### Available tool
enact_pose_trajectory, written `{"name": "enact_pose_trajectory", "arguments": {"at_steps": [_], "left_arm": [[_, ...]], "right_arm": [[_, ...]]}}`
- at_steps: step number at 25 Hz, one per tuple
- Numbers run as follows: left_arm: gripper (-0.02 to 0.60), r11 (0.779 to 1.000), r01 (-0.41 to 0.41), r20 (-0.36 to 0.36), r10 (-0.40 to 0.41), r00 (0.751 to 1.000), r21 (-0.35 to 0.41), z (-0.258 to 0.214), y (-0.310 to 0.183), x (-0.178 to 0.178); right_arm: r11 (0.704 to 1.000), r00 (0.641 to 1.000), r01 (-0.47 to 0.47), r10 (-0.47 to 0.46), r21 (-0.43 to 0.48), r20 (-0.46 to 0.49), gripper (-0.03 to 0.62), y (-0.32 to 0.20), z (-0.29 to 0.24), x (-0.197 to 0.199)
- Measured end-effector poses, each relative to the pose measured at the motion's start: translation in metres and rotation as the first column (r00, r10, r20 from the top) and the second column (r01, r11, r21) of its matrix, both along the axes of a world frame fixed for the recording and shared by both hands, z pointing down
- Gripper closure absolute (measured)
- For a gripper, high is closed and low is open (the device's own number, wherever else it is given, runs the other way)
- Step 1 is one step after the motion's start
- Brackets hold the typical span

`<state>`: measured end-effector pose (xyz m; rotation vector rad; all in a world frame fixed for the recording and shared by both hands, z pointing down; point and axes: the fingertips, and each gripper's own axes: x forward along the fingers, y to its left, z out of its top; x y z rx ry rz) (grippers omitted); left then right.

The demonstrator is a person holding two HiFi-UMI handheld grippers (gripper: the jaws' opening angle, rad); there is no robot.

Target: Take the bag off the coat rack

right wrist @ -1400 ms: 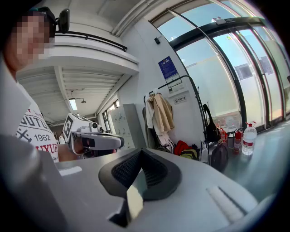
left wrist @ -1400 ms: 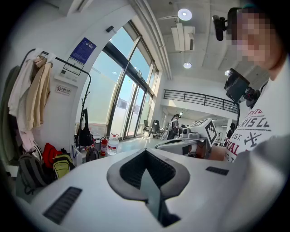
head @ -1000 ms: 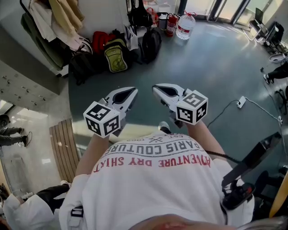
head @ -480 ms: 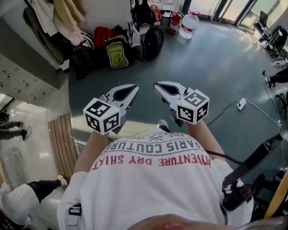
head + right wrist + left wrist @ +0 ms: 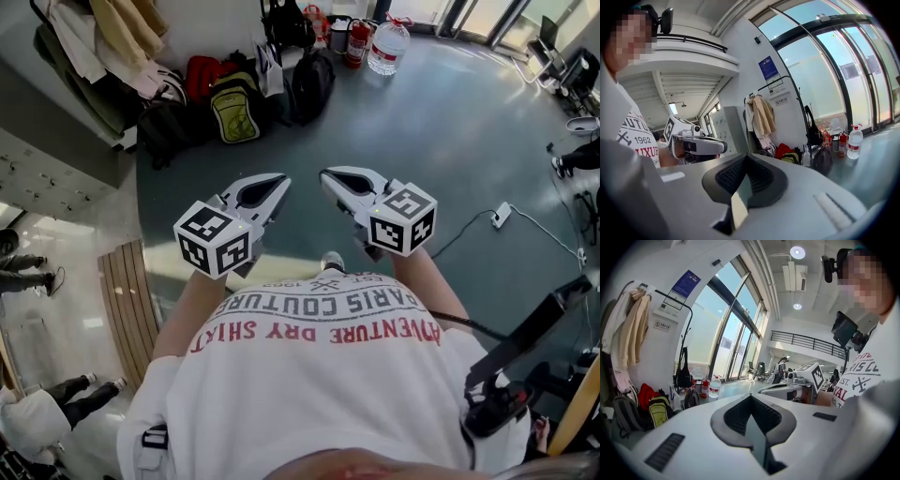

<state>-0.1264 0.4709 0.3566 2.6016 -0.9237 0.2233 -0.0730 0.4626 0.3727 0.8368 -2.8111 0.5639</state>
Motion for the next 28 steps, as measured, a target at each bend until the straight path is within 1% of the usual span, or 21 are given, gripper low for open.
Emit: {"name": "enact_pose_trajectory", "arguments": {"at_steps": [5, 7, 10, 13, 15, 16, 17, 19, 22, 25, 28], "left_arm": [[0.58, 1.0, 0.008, 0.001, -0.008, 1.0, -0.01, 0.003, -0.039, 0.024], [0.58, 1.0, 0.001, 0.0, -0.001, 1.0, -0.016, 0.007, -0.06, 0.04], [0.58, 1.0, -0.022, -0.01, 0.022, 1.0, -0.014, 0.004, -0.098, 0.073], [0.58, 1.0, -0.018, -0.056, 0.018, 0.998, 0.0, -0.011, -0.139, 0.109], [0.58, 1.0, -0.005, -0.099, 0.005, 0.995, 0.003, -0.02, -0.16, 0.129], [0.58, 1.0, -0.004, -0.108, 0.005, 0.994, 0.007, -0.023, -0.167, 0.138], [0.58, 1.0, -0.007, -0.103, 0.008, 0.995, 0.014, -0.025, -0.173, 0.146], [0.58, 0.999, -0.024, -0.066, 0.026, 0.998, 0.035, -0.023, -0.184, 0.159], [0.58, 0.998, -0.037, -0.022, 0.039, 0.999, 0.05, -0.017, -0.206, 0.167], [0.58, 0.998, -0.032, -0.038, 0.034, 0.999, 0.055, -0.015, -0.239, 0.166], [0.58, 0.998, -0.042, -0.047, 0.045, 0.998, 0.048, -0.008, -0.281, 0.163]], "right_arm": [[1.0, 1.0, -0.011, 0.011, 0.0, -0.003, 0.592, -0.041, 0.001, 0.032], [1.0, 1.0, -0.013, 0.013, -0.001, -0.009, 0.592, -0.06, 0.004, 0.047], [1.0, 1.0, -0.02, 0.02, 0.003, -0.016, 0.592, -0.094, 0.0, 0.076], [0.999, 0.999, -0.041, 0.042, 0.014, -0.023, 0.592, -0.13, -0.009, 0.113], [0.998, 0.998, -0.055, 0.055, 0.019, -0.025, 0.592, -0.147, -0.013, 0.136], [0.998, 0.998, -0.06, 0.061, 0.022, -0.024, 0.592, -0.154, -0.014, 0.147], [0.998, 0.998, -0.066, 0.066, 0.024, -0.024, 0.592, -0.161, -0.014, 0.157], [0.997, 0.997, -0.077, 0.078, 0.028, -0.02, 0.592, -0.174, -0.015, 0.171], [0.996, 0.996, -0.09, 0.091, 0.025, -0.007, 0.592, -0.192, -0.012, 0.18], [0.994, 0.995, -0.104, 0.104, 0.017, -0.01, 0.592, -0.22, -0.003, 0.183], [0.993, 0.993, -0.118, 0.118, 0.006, -0.02, 0.592, -0.26, 0.006, 0.182]]}}
